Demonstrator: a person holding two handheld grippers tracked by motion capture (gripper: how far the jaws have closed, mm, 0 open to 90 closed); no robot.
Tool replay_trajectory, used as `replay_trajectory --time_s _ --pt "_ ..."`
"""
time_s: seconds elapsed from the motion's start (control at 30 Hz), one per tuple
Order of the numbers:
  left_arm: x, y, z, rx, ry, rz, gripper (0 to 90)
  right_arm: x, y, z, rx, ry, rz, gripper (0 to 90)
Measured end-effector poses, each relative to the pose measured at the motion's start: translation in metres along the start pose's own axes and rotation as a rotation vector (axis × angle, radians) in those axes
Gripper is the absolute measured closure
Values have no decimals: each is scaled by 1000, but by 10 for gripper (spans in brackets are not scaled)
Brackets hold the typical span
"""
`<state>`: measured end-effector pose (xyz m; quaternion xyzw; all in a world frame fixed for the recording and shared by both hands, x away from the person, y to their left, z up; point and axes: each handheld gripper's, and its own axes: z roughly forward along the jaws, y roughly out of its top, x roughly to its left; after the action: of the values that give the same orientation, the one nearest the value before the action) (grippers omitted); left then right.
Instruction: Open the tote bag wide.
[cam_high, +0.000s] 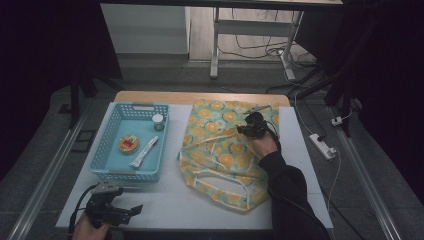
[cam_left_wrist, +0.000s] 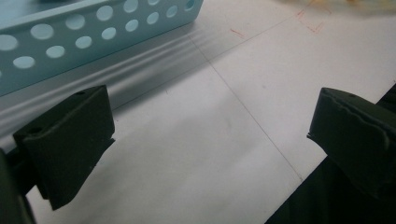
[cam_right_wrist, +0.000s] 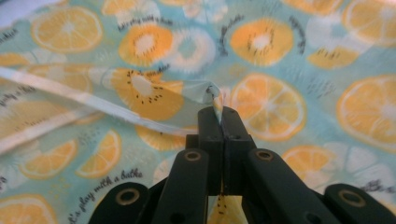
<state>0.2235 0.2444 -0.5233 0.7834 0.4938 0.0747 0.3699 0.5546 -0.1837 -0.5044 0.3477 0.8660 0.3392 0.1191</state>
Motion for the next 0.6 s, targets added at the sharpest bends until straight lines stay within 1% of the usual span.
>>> replay_trajectory --time_s 0.03,0.1,0.17,0.2,0.23,0.27,0.3,0.37,0.4,0.43,0.47,0.53,0.6 --pt "0 0 0 0 1 0 5 0 0 0 0 0 0 877" --pt "0 0 0 2 0 0 5 0 -2 2 5 -2 5 843" --pt "0 0 0 1 1 0 5 1 -3 0 -5 -8 3 782" --pt "0 0 0 1 1 0 5 2 -2 -2 -11 -14 5 747" --pt "0 0 0 1 2 0 6 3 0 -7 -28 -30 5 667" --pt "0 0 0 1 3 1 6 3 0 -7 -28 -30 5 667" --pt "0 0 0 1 3 2 6 4 1 -10 -38 -34 0 640" --pt "0 0 0 0 3 1 6 4 1 -15 -52 -49 -2 564" --pt "0 0 0 1 3 2 6 5 1 -22 -67 -51 10 512" --pt "0 0 0 0 3 3 6 5 0 -24 -75 -53 18 481" --pt "0 0 0 0 3 4 6 5 -1 -27 -82 -54 28 458" --pt "0 0 0 -1 3 4 6 5 -3 -31 -88 -47 28 428" --pt "0 0 0 -3 2 2 6 6 -5 -37 -98 -33 38 393"
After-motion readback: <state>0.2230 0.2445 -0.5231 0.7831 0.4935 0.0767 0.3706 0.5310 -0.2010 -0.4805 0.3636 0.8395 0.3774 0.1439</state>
